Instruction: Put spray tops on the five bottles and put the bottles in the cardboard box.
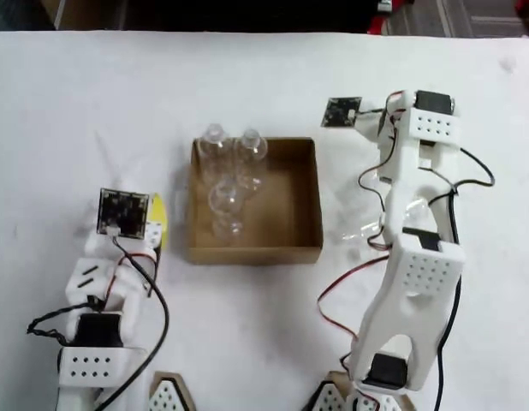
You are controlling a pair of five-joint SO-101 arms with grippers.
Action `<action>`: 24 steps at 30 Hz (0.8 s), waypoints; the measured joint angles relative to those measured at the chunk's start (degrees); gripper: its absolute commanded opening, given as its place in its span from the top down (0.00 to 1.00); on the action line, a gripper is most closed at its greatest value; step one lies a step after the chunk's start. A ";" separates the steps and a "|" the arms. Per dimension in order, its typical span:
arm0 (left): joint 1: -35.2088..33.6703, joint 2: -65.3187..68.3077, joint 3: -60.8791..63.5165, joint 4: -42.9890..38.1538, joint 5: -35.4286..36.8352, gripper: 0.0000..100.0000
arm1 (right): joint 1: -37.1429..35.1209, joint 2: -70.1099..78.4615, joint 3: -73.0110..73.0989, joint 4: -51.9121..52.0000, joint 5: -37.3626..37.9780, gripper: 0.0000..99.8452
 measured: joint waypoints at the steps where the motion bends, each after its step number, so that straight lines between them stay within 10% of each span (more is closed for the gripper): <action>1: 0.00 0.00 0.00 0.00 0.00 0.88 | -0.09 0.88 -0.97 0.00 0.09 0.78; 24: 0.00 0.00 0.00 0.00 0.00 0.88 | 2.73 5.63 -8.00 8.53 0.18 0.78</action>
